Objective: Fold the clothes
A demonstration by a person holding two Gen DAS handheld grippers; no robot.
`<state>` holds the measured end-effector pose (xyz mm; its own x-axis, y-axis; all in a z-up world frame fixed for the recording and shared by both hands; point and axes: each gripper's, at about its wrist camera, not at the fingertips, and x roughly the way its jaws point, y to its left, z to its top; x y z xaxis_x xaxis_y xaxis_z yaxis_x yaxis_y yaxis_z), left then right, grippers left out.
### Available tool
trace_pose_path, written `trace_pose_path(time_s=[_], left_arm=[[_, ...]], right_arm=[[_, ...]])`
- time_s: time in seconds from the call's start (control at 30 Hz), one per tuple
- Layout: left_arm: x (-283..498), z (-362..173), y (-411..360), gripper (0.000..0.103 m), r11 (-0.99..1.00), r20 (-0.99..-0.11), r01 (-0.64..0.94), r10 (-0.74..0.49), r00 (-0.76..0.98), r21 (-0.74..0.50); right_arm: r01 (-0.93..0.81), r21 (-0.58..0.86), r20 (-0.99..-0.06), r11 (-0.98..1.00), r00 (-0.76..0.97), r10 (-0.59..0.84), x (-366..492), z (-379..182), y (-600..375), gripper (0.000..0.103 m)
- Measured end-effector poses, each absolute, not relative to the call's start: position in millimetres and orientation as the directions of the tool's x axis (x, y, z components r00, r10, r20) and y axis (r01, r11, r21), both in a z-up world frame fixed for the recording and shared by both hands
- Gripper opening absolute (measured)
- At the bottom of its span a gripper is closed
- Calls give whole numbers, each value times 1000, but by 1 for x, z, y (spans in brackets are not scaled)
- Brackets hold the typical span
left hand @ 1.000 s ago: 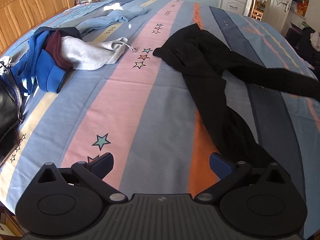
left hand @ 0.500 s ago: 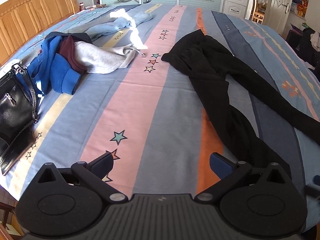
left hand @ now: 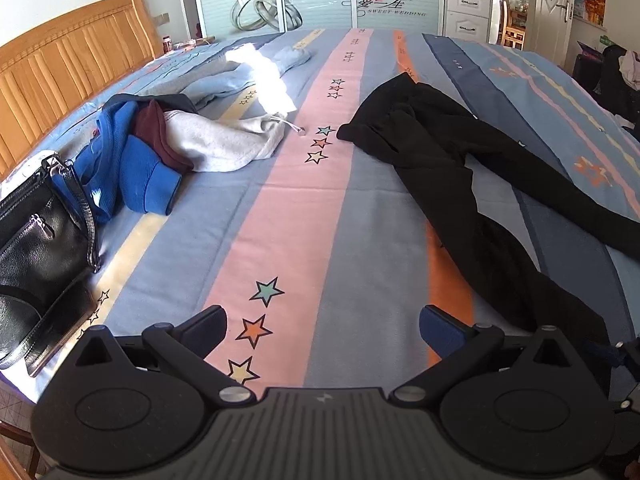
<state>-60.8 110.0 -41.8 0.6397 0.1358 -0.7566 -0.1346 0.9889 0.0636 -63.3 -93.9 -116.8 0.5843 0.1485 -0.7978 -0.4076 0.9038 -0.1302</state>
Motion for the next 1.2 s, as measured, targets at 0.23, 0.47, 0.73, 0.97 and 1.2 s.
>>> trace_pose_path(time_s=[0.23, 0.47, 0.73, 0.97, 1.2], left_arm=[[-58, -55, 110, 102, 993, -784, -119, 90, 614, 20], [-61, -55, 123, 102, 994, -786, -111, 61, 615, -10], [-73, -60, 144, 102, 993, -790, -108, 96, 606, 38], [-57, -105, 97, 102, 989, -834, 3, 121, 539, 146], [-40, -128, 83, 102, 998, -877, -5, -57, 478, -68]], right_arm=[[-343, -11, -817, 939, 545, 189, -52, -127, -120, 15], [-135, 529, -731, 838, 430, 531, -23, -114, -182, 8], [-86, 945, -276, 316, 310, 910, -22, -107, -169, 10], [157, 769, -614, 620, 451, 648, -59, -150, -252, 41], [183, 853, -501, 489, 553, 666, -77, -164, -292, 41]])
